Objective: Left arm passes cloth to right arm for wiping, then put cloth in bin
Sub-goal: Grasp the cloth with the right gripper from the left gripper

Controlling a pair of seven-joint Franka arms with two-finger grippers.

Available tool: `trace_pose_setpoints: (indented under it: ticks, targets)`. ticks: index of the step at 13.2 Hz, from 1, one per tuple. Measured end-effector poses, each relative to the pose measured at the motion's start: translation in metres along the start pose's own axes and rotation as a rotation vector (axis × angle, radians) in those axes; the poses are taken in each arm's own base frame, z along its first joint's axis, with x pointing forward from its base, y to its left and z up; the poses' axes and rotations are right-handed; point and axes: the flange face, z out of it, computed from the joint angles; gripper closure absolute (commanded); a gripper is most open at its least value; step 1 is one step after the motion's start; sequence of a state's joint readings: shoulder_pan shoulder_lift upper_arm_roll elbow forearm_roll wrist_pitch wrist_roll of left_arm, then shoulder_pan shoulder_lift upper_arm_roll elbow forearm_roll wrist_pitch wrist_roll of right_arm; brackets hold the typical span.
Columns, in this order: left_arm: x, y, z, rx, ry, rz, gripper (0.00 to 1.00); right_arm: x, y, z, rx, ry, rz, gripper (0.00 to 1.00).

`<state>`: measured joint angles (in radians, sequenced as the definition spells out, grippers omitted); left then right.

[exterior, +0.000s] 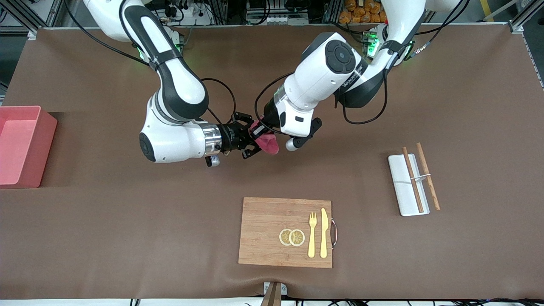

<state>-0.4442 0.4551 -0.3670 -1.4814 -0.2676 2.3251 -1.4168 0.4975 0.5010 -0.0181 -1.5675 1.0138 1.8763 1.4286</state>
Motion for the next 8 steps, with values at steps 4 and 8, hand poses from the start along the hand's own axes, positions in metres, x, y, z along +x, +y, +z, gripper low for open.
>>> trace_pose_setpoints:
  ticks: [4, 8]
  targets:
    - [0.001, 0.001, -0.001, -0.003, 0.001, -0.001, 0.96, 0.008, -0.004, -0.011, 0.018, 0.007, -0.023, 1.00]
    - [0.003, 0.002, 0.001, -0.006, 0.000, -0.004, 0.00, 0.032, -0.007, -0.025, -0.004, 0.170, -0.218, 1.00]
